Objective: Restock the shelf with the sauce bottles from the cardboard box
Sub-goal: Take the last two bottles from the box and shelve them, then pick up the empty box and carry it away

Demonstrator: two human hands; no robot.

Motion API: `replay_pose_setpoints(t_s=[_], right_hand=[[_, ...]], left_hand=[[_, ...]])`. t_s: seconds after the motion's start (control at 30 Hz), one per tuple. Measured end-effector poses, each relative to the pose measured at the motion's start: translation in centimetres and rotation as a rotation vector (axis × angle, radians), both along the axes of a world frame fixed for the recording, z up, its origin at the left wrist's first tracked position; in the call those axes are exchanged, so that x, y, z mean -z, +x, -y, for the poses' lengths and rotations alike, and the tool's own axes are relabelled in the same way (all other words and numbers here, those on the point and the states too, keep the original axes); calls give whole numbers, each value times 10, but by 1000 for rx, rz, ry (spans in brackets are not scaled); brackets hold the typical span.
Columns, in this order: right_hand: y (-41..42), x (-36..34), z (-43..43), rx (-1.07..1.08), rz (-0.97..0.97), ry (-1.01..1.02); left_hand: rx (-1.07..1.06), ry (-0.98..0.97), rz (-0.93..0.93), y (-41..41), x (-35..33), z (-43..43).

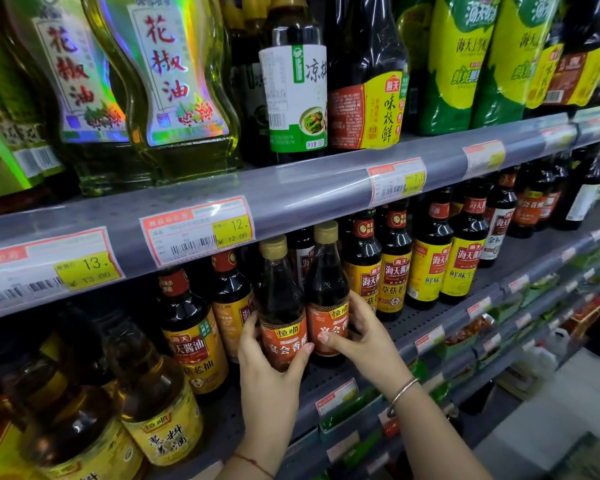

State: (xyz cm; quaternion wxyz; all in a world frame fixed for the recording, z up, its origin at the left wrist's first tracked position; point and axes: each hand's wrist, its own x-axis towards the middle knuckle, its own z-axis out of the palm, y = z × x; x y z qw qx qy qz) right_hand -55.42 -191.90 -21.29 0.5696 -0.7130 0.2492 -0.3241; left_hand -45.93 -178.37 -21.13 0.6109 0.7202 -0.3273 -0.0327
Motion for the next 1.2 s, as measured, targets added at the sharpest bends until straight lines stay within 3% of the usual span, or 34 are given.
replay_pose_setpoints(t_s=[0.43, 0.7, 0.8, 0.93, 1.1, 1.2], right_hand=[[2, 2, -4, 1, 40, 56], [-4, -5, -20, 104, 58, 29], [-18, -5, -32, 220, 49, -8], [-53, 4, -47, 446, -26, -67], [-113, 28, -75, 707, -208, -127], [-151, 58, -95, 821, -435, -194]], left_hand=[[74, 6, -29, 7, 2, -9], [71, 17, 148, 4, -5, -28], [201, -7, 219, -4, -10, -32], [508, 110, 295, -24, -4, -23], [773, 342, 348, -52, 39, -5], [879, 429, 383, -73, 72, 3]])
